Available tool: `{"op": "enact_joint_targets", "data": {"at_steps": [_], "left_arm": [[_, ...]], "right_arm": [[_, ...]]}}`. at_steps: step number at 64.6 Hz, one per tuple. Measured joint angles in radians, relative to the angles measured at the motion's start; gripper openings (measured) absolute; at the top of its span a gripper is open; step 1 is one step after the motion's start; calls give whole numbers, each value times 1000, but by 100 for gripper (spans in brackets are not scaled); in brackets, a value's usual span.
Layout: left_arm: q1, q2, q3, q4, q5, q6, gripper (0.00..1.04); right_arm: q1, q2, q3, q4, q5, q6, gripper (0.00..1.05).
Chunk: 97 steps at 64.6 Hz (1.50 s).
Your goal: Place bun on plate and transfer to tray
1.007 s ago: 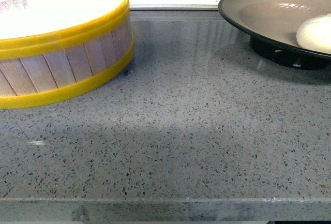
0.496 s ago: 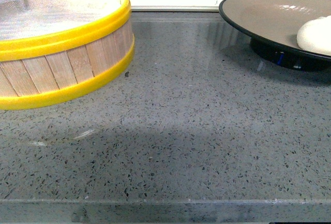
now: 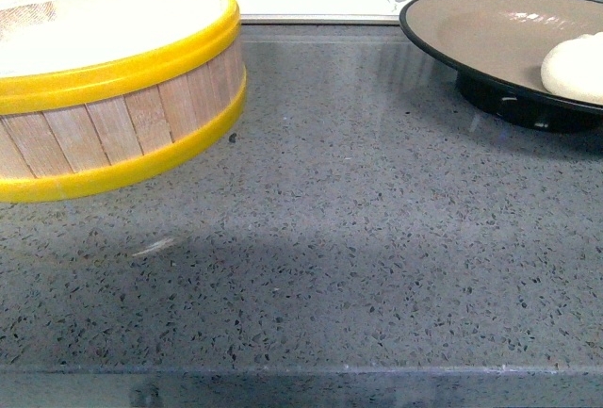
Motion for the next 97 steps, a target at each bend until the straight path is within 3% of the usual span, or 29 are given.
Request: {"op": "enact_joint_targets", "data": {"at_steps": [14, 18, 60, 97], "left_arm": [[0, -94, -190, 66, 11, -1, 19], [0, -140, -248, 85, 11, -5, 4], [1, -404, -472, 49, 11, -4, 4], [1, -576, -517, -46, 11, -4, 4]], "right_arm": [[0, 0, 0, 0, 0, 0, 96], [0, 0, 0, 0, 0, 0, 96], [0, 0, 0, 0, 0, 0, 96], [0, 0, 0, 0, 0, 0, 96]]}}
